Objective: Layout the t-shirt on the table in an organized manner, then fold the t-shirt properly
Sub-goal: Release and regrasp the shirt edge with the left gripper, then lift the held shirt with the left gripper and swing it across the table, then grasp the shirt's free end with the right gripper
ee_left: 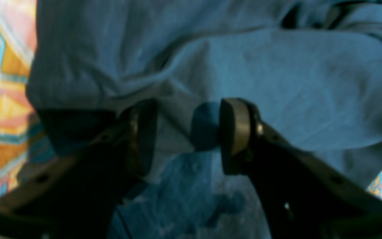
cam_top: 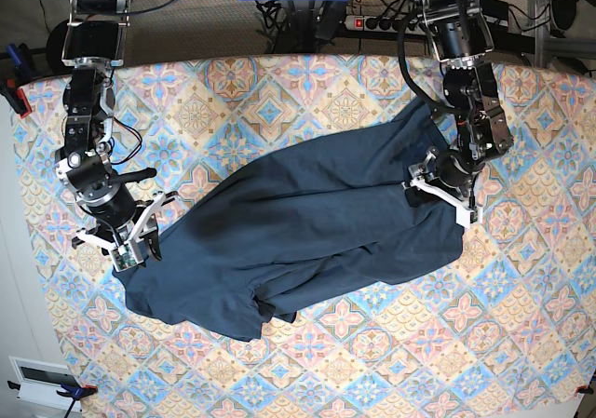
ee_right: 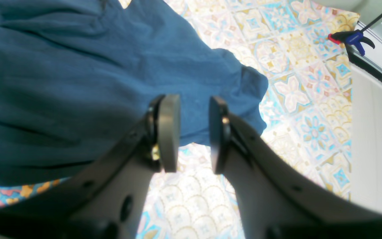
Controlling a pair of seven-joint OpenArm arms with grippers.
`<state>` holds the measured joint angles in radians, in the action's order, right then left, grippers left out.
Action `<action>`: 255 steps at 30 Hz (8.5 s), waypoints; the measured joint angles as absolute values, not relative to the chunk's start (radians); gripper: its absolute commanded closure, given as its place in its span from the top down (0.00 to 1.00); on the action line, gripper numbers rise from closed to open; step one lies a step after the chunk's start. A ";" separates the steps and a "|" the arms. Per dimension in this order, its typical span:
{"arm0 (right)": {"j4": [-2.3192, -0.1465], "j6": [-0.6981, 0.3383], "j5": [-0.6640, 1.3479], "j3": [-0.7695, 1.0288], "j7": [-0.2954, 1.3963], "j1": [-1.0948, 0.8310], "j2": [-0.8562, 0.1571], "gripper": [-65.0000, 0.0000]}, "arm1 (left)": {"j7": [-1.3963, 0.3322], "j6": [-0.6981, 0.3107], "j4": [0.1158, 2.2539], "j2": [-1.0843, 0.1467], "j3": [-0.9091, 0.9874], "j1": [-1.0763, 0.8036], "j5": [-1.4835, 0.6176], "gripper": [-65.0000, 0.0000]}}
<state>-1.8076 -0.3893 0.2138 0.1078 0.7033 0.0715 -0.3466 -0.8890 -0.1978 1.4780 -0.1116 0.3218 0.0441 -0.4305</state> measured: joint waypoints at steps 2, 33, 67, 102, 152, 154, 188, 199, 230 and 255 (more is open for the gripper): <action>-1.807 -0.390 0.214 0.108 0.704 0.072 -0.347 0.23 | -0.890 -0.202 1.478 -0.120 0.271 0.042 -0.431 0.13; -1.822 -0.390 0.214 0.107 0.700 0.072 -0.315 0.23 | -0.917 -0.210 1.522 -0.266 0.033 0.117 -0.301 0.37; -1.825 -0.389 0.211 0.113 0.704 0.022 -0.318 0.23 | -0.760 -0.206 1.346 -0.369 -0.059 0.172 -0.266 0.37; -1.860 -0.395 0.218 0.127 0.703 0.018 -0.315 0.23 | -1.065 -0.213 2.050 -0.344 -0.008 0.244 -0.410 0.00; -1.860 -0.392 0.210 0.049 0.700 -0.036 -0.280 0.23 | -0.709 -0.054 1.598 -0.610 0.373 -0.202 -0.712 0.45; -1.860 -0.390 0.211 0.045 0.701 -0.035 -0.281 0.23 | -0.743 -0.051 1.673 -0.554 0.431 -0.279 -0.707 0.45; -1.859 -0.390 0.214 0.004 0.701 -0.034 -0.287 0.23 | -0.837 -0.226 1.846 -0.311 0.289 -0.351 -0.788 0.00; -1.745 -0.385 0.212 -0.209 0.701 -0.022 -0.289 0.23 | -0.947 -0.290 1.986 -0.359 0.755 -0.222 -1.191 0.00; -1.404 -0.392 0.143 -0.532 0.702 0.186 -0.117 0.32 | -1.052 -0.300 1.555 -0.595 1.308 -0.139 -1.149 0.00; -1.258 -0.379 0.433 -0.394 0.693 0.202 -0.006 0.34 | -1.049 -0.301 1.557 -0.529 1.255 -0.167 -1.153 0.00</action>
<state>-1.2575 -0.3794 0.4328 -0.3939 0.6930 0.2020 -0.0055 -1.0489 -0.3008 1.5566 -0.5289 1.2549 -0.1673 -1.1526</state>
